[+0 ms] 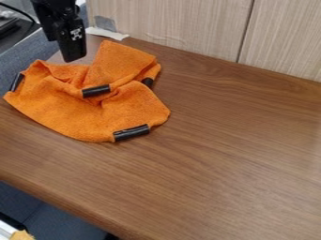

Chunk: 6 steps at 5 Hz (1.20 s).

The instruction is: Unfold the cloth to the top left

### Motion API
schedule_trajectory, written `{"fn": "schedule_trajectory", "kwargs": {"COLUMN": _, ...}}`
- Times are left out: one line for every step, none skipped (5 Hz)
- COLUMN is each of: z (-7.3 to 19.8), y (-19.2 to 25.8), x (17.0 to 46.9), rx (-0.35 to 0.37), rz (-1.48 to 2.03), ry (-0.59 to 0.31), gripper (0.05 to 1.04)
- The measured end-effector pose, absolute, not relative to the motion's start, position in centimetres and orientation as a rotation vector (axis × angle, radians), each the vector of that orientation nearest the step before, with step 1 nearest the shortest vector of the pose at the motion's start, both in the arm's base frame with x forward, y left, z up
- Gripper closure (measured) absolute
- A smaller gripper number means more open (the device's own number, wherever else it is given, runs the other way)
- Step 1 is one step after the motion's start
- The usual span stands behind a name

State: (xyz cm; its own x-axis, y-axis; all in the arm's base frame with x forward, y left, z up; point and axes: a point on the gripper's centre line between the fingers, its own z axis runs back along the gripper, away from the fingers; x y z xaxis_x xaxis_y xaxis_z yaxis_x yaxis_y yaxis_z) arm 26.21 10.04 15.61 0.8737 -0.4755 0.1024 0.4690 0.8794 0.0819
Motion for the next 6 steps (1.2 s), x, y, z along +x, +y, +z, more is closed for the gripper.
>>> {"fn": "schedule_trajectory", "kwargs": {"z": 14.8, "y": 10.0, "x": 26.2, "rx": 0.04, "rz": -0.493, "ry": -0.1, "gripper": 0.082}}
{"fn": "schedule_trajectory", "kwargs": {"z": 13.0, "y": 9.3, "x": 26.4, "rx": 0.031, "rz": -0.55, "ry": -0.062, "gripper": 0.082}}
{"fn": "schedule_trajectory", "kwargs": {"z": 11.4, "y": 9.0, "x": 26.8, "rx": 0.058, "rz": -0.572, "ry": -0.045, "gripper": 0.082}}
{"fn": "schedule_trajectory", "kwargs": {"z": 9.6, "y": 8.5, "x": 27.0, "rx": 0.101, "rz": -0.598, "ry": -0.009, "gripper": 0.082}}
{"fn": "schedule_trajectory", "kwargs": {"z": 8.0, "y": 8.5, "x": 27.2, "rx": 0.141, "rz": -0.603, "ry": 0.026, "gripper": 0.082}}
{"fn": "schedule_trajectory", "kwargs": {"z": 7.0, "y": 8.6, "x": 27.4, "rx": 0.146, "rz": -0.605, "ry": 0.043, "gripper": 0.123}}
